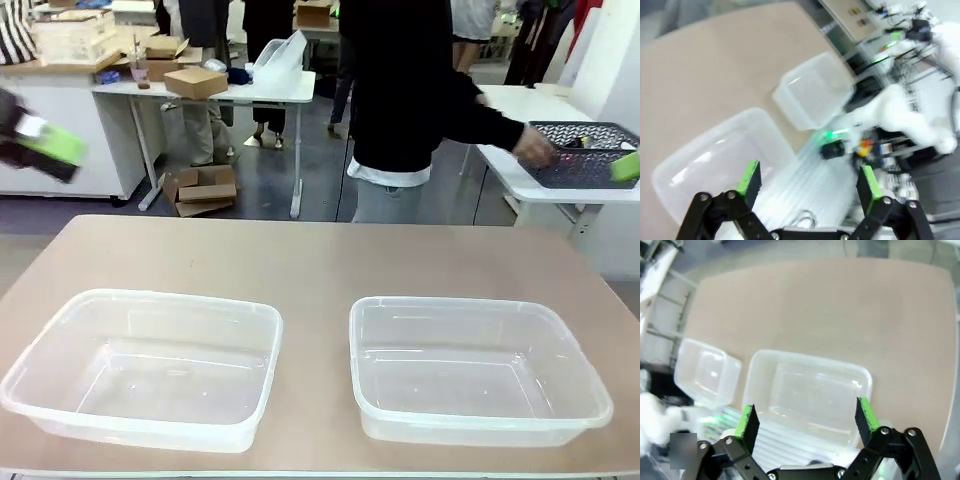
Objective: Sort the waste into each basket.
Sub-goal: Pick up the Organizing box on the left side of the table and lift it.
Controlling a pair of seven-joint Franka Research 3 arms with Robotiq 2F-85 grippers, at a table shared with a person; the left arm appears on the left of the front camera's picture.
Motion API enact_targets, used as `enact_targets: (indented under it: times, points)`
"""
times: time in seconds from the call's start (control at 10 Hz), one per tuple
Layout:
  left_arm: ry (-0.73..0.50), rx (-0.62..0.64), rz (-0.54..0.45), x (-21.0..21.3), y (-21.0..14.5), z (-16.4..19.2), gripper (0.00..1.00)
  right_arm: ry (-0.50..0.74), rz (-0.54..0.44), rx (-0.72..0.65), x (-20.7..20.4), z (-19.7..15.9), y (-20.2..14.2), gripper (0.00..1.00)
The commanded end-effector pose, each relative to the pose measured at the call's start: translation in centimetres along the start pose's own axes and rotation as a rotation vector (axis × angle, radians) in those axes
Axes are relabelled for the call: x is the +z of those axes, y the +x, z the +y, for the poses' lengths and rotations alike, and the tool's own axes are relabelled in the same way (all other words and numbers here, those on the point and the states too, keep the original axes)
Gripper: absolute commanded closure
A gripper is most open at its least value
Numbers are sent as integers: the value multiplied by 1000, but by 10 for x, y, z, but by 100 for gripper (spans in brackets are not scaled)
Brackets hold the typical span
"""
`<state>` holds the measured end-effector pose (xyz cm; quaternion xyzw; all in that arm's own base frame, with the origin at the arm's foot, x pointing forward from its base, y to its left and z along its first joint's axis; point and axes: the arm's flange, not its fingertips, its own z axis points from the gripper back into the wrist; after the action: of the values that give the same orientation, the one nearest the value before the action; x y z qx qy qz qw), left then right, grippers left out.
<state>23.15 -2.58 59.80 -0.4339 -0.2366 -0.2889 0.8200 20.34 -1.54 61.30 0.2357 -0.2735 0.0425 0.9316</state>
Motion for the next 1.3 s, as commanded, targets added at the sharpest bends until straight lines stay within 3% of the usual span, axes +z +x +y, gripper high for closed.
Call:
enact_targets:
  times: [0.0,0.2,0.3,0.4,0.5,0.6,1.2]
  points:
    - [-230,346,-122,-16,-26,33,0,375,-349,-615,3,-55,-39,0]
    - [-254,448,-193,-15,-44,50,0,445,-430,-803,11,-100,-65,0]
    - [-251,491,-241,-13,-52,53,0,451,-480,-834,11,-116,-76,0]
    - [-183,544,-265,-13,-55,53,0,413,-441,-846,4,-127,-80,0]
    - [-104,538,-247,-12,-54,51,0,300,-186,-546,62,-117,-20,0]
    - [-250,515,-236,28,-10,82,0,300,-186,-546,62,-117,-20,0]
    - [-250,515,-236,28,-10,82,0,300,-186,-546,62,-117,-20,0]
